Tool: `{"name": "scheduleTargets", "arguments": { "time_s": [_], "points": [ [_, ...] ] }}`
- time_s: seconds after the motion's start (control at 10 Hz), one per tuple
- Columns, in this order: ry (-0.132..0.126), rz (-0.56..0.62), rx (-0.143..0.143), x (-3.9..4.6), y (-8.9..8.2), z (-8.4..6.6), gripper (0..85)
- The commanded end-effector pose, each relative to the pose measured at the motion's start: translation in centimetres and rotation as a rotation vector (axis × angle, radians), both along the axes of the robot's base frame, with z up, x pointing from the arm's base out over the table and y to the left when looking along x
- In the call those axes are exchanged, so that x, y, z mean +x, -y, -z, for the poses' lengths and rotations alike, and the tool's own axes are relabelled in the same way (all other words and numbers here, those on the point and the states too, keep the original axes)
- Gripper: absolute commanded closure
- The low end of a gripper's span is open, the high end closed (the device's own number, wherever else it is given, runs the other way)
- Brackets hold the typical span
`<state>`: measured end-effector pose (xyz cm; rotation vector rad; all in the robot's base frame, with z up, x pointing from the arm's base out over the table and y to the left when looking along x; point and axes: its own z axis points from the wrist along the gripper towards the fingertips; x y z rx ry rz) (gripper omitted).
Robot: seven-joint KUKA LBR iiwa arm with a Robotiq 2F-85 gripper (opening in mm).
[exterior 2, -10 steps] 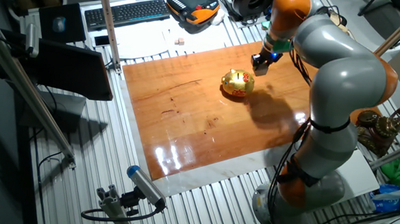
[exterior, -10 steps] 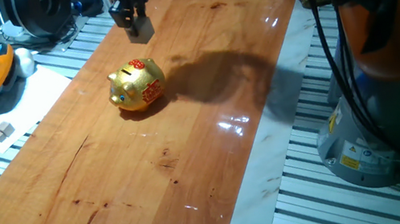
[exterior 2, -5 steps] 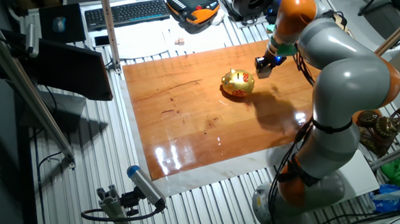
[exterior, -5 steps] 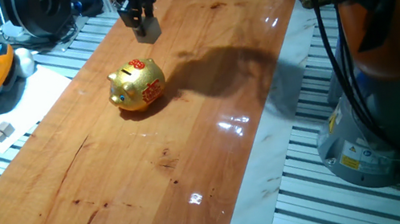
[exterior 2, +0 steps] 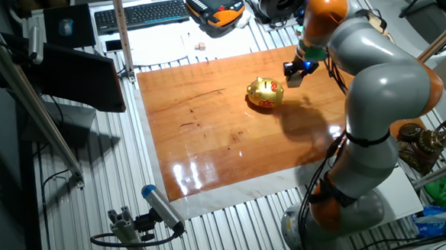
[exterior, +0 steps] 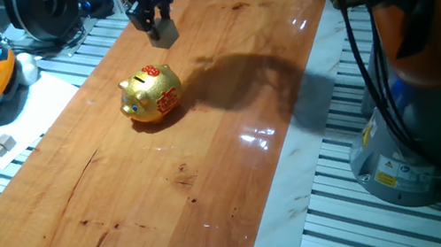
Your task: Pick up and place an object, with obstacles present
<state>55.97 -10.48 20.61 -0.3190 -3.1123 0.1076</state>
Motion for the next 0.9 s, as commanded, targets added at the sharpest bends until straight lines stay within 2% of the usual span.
{"name": "scheduleTargets", "arguments": {
  "time_s": [0.0,0.1,0.2,0.3,0.6,0.8],
  "points": [
    [0.023,0.001,0.001,0.01,0.0,0.0,85.0],
    [0.04,-0.011,-0.005,0.01,0.0,0.0,85.0],
    [0.04,-0.031,-0.005,0.12,0.6,-0.3,85.0],
    [0.029,-0.054,0.008,0.38,1.4,-0.7,85.0],
    [0.037,-0.111,0.019,0.27,3.2,-0.2,85.0],
    [0.041,-0.15,0.006,0.01,3.5,0.2,85.0]
  ]
}}
